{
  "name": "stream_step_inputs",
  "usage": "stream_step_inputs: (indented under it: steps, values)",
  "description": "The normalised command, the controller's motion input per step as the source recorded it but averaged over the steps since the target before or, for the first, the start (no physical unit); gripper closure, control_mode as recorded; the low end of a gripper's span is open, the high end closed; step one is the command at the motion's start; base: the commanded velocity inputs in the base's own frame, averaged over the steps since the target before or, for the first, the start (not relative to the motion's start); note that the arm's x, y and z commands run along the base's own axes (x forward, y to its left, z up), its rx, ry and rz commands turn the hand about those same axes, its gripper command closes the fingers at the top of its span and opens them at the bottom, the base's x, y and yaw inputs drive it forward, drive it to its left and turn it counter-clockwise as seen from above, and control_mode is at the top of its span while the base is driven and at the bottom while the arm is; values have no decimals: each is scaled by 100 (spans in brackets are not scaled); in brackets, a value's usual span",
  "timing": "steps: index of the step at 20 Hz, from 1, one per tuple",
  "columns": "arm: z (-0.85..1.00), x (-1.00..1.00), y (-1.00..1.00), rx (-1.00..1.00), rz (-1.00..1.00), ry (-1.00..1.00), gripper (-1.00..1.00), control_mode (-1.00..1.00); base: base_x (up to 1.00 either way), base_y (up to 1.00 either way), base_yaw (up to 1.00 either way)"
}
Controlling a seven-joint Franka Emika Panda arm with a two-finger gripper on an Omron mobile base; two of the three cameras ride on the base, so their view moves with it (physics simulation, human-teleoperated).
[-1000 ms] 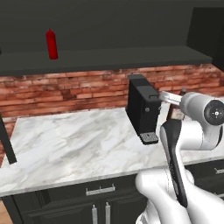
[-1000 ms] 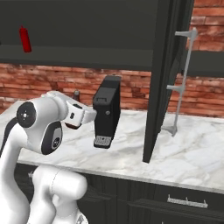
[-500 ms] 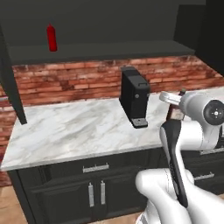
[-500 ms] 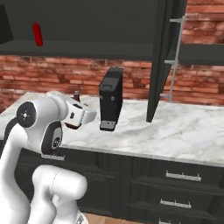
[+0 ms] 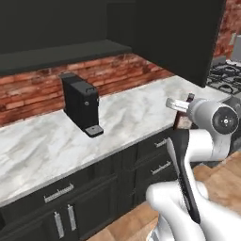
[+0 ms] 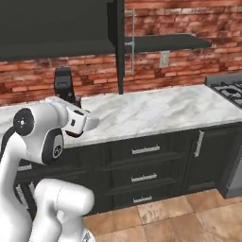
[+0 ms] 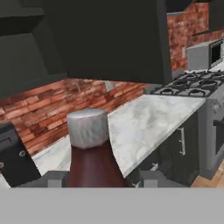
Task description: Move the ketchup and ketchup from the cabinet to the dining counter.
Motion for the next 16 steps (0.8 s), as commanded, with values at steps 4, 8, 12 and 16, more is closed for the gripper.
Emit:
stream_step_inputs:
  steps: [4, 8, 12, 16]
  values:
    - [0, 0, 0, 0, 0, 0, 100, 100, -19, 6, -88]
    - [0, 0, 0, 0, 0, 0, 100, 100, -5, 4, -97]
    - [0, 0, 0, 0, 0, 0, 100, 100, 0, 3, -100]
    - [0, 0, 0, 0, 0, 0, 100, 100, 0, 2, -100]
